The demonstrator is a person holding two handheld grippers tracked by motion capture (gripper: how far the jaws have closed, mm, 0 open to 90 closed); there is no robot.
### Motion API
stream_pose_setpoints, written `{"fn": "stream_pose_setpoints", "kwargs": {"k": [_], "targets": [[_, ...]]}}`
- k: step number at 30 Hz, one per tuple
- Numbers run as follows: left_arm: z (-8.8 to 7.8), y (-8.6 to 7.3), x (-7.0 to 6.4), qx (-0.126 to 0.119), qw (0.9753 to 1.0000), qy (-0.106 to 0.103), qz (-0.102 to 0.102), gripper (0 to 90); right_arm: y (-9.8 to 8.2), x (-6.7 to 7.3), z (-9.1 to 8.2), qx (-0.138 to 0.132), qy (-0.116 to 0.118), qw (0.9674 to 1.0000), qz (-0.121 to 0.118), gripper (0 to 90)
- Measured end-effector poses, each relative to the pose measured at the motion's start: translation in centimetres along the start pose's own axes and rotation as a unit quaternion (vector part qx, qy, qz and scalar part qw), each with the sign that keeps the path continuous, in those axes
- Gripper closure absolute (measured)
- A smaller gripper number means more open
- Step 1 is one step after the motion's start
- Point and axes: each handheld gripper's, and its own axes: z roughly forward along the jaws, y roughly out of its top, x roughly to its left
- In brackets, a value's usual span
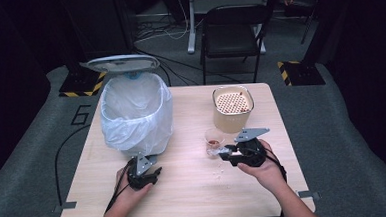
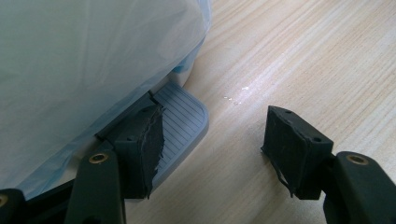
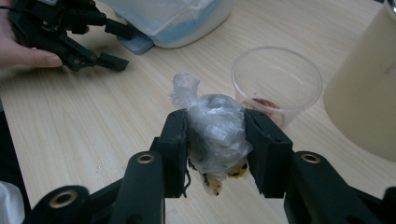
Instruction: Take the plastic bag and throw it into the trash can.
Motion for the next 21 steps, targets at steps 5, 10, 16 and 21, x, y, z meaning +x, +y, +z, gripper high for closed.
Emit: {"fn": "stream_pose_setpoints", "kwargs": {"k": [5, 10, 16, 21], "targets": [[0.0, 0.0, 0.0, 0.001, 1.0000, -0.003, 0.000, 37.7, 1.9, 0.4, 0.1, 0.001, 0.003, 0.9997, -0.023, 61.1], [0.0, 0.0, 0.0, 0.002, 1.0000, -0.003, 0.001, 37.7, 4.0, 0.8, 0.3, -0.004, 0.005, 0.9993, -0.036, 61.2], [0.0, 0.0, 0.0, 0.002, 1.0000, -0.003, 0.001, 37.7, 6.6, 1.2, 0.7, -0.009, 0.011, 0.9989, -0.044, 61.2], [0.0, 0.0, 0.0, 0.001, 1.0000, -0.001, 0.001, 37.7, 8.4, 1.2, 1.2, -0.019, 0.016, 0.9989, -0.040, 61.1]]}}
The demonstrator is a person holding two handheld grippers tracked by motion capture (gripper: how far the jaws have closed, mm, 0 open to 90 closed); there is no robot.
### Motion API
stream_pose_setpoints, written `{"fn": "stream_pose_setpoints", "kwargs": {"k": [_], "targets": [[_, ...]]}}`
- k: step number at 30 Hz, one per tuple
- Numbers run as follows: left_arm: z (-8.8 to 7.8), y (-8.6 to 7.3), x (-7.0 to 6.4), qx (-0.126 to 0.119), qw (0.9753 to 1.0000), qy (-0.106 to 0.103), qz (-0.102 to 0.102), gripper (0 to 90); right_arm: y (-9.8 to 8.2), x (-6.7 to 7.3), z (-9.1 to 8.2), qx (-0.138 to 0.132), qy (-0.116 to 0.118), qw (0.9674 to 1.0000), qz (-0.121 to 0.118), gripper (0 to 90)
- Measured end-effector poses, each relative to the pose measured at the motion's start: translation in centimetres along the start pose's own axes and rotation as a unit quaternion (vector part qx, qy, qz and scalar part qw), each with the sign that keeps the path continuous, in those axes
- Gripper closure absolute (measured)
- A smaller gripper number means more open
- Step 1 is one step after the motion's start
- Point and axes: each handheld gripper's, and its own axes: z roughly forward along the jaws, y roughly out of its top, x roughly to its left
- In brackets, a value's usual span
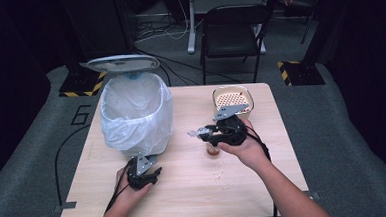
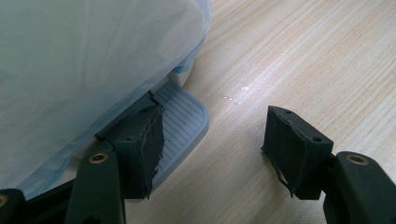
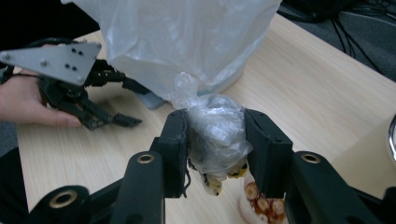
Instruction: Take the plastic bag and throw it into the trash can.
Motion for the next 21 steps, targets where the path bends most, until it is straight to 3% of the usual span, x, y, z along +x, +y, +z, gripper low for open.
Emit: {"fn": "stream_pose_setpoints", "kwargs": {"k": [13, 21], "targets": [[0.0, 0.0, 0.0, 0.001, 1.0000, -0.002, 0.000, 37.7, 3.8, -0.3, -0.3, -0.019, 0.006, 0.9997, -0.012, 61.1], [0.0, 0.0, 0.0, 0.000, 1.0000, 0.000, -0.001, 37.7, 7.0, -0.6, -0.9, -0.041, 0.005, 0.9990, -0.018, 61.1]]}}
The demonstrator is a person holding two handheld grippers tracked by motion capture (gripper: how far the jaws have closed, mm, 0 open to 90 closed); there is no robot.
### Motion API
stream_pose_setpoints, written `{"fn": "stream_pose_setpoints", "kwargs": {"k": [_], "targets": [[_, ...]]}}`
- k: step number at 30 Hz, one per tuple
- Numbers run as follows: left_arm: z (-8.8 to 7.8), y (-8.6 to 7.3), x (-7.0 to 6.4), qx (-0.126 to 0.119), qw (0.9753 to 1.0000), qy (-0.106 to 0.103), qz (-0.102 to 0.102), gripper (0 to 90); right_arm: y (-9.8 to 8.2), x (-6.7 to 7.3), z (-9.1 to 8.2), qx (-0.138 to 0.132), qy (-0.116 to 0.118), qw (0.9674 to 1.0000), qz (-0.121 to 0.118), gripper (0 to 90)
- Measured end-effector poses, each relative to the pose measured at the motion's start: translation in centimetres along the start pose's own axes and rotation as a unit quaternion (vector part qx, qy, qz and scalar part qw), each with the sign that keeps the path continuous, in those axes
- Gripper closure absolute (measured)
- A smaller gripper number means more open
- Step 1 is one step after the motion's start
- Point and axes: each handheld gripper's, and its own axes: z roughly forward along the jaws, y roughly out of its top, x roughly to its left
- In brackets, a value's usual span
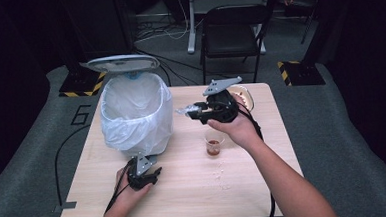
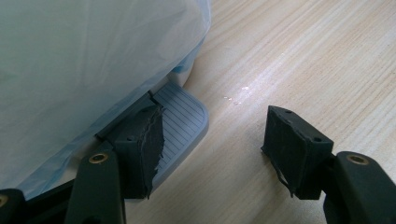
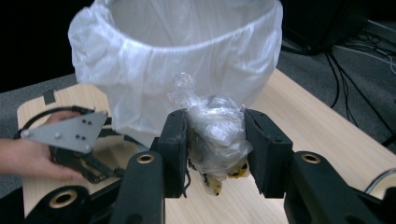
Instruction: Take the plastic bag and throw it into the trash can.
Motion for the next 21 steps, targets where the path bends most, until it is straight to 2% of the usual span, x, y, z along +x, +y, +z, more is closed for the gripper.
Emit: {"fn": "stream_pose_setpoints", "kwargs": {"k": [8, 11, 13, 17, 18, 21], "targets": [[0.0, 0.0, 0.0, -0.001, 1.0000, 0.000, -0.003, 37.7, 2.3, 0.2, 0.7, -0.020, 0.011, 0.9997, -0.011, 61.1], [0.0, 0.0, 0.0, 0.000, 1.0000, 0.000, -0.001, 37.7, 3.1, 0.6, 1.6, -0.027, 0.019, 0.9993, -0.015, 61.1], [0.1, 0.0, -0.1, -0.006, 0.9999, 0.001, -0.008, 37.7, 3.4, 0.8, 2.0, -0.027, 0.021, 0.9993, -0.014, 61.1], [0.1, 0.0, -0.1, -0.007, 1.0000, 0.003, -0.004, 37.7, 4.5, 1.1, 2.7, -0.033, 0.029, 0.9990, -0.011, 61.1], [0.1, 0.0, 0.1, -0.007, 0.9999, 0.007, 0.010, 37.7, 4.7, 1.2, 2.8, -0.037, 0.028, 0.9988, -0.012, 61.1], [0.0, 0.1, 0.1, -0.006, 0.9999, 0.006, 0.011, 37.7, 5.6, 1.6, 3.3, -0.042, 0.030, 0.9985, -0.014, 61.1]]}}
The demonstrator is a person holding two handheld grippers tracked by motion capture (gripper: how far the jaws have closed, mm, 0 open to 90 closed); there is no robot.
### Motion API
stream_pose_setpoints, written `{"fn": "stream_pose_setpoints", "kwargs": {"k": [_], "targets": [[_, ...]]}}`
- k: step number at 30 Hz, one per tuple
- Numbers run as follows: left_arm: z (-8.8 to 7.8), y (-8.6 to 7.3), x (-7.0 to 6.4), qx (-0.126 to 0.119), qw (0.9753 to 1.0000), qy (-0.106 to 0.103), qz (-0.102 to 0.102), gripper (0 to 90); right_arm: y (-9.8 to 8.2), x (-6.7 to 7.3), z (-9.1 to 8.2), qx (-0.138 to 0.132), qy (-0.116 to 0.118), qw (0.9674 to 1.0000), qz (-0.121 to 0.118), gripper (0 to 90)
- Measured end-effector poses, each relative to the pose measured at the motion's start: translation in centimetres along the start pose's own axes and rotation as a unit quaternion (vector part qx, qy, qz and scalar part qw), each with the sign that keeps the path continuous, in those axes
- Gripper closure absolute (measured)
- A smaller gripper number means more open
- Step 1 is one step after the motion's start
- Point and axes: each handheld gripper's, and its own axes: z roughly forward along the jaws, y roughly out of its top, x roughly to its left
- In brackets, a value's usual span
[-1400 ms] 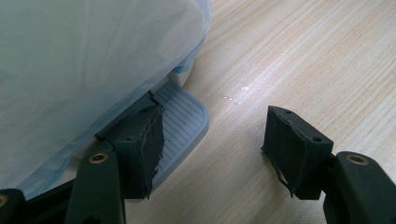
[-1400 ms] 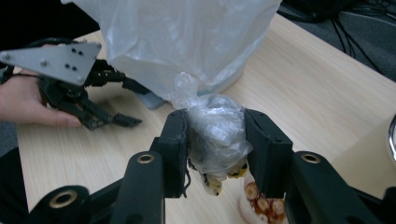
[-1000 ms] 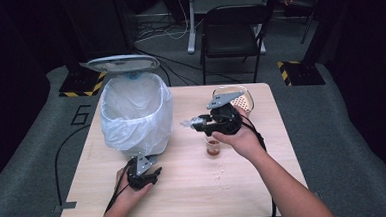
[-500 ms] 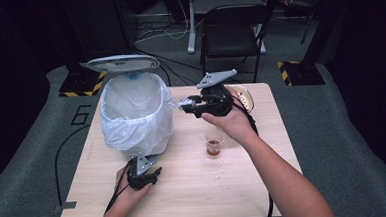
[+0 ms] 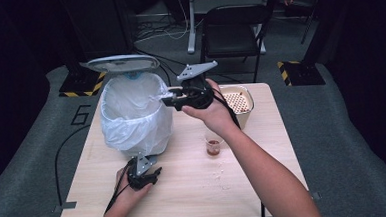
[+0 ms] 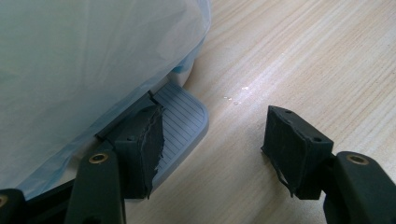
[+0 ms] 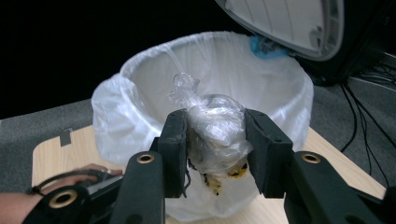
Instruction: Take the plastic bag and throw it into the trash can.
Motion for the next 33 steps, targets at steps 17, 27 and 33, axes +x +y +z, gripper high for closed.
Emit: {"fn": "stream_pose_setpoints", "kwargs": {"k": [17, 27, 33], "targets": [[-0.1, 0.1, 0.1, 0.005, 1.0000, -0.002, 0.005, 37.7, 1.4, 0.9, 5.6, 0.001, 0.006, 1.0000, 0.001, 61.1], [-0.1, 0.0, 0.0, 0.005, 1.0000, -0.003, 0.001, 37.7, 1.8, 1.5, 7.8, -0.009, -0.001, 0.9999, 0.007, 61.0], [-0.1, 0.0, 0.0, 0.004, 1.0000, -0.004, 0.000, 37.7, 1.8, 1.6, 9.0, -0.011, -0.011, 0.9998, 0.012, 60.9]]}}
